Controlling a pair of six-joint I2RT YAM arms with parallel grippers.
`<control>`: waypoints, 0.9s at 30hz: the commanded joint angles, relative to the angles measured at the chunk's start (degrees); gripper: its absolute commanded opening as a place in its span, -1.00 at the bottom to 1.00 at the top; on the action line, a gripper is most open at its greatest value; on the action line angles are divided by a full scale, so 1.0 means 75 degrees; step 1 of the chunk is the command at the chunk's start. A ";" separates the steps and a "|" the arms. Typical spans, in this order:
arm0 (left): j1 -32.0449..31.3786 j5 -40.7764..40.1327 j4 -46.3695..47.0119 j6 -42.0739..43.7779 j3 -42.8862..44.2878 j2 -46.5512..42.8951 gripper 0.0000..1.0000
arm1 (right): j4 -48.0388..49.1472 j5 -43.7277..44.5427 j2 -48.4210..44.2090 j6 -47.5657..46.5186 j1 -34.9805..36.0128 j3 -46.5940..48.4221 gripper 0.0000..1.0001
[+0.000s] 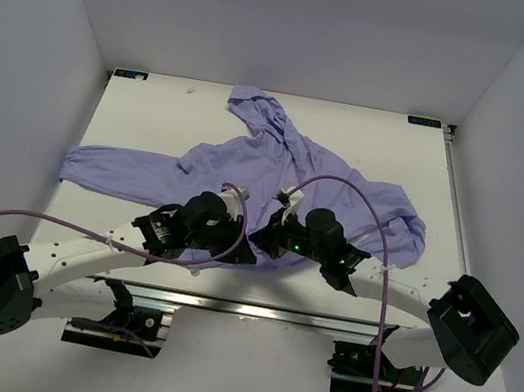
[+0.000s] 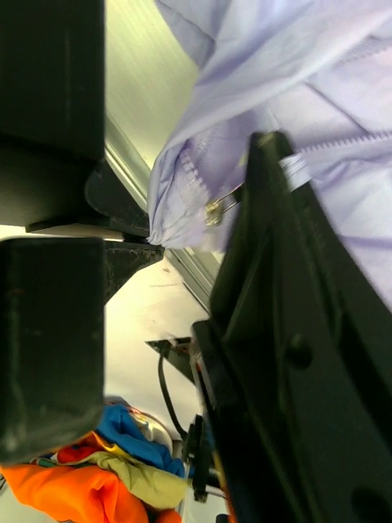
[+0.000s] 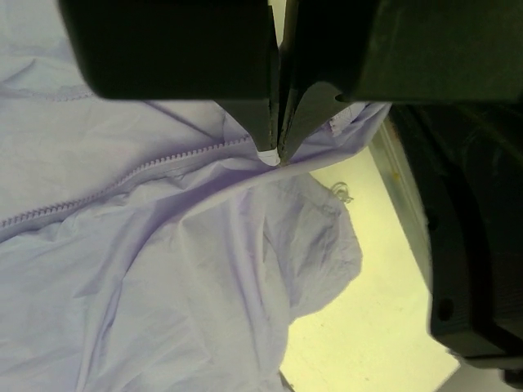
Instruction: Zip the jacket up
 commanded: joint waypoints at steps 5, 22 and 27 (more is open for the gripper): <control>-0.0208 0.1766 -0.0539 -0.0249 0.0321 -0.0777 -1.00 | 0.1199 0.3138 0.1219 -0.1116 -0.0124 -0.0017 -1.00; -0.0207 0.0126 -0.1770 -0.0378 0.0638 -0.0263 -0.34 | -0.1458 -0.0783 -0.1413 0.0767 -0.0124 0.0089 -1.00; -0.0207 0.0090 -0.1418 -0.0495 0.0403 -0.0403 0.32 | -0.2655 -0.1745 -0.1509 0.1823 -0.0136 0.0124 -1.00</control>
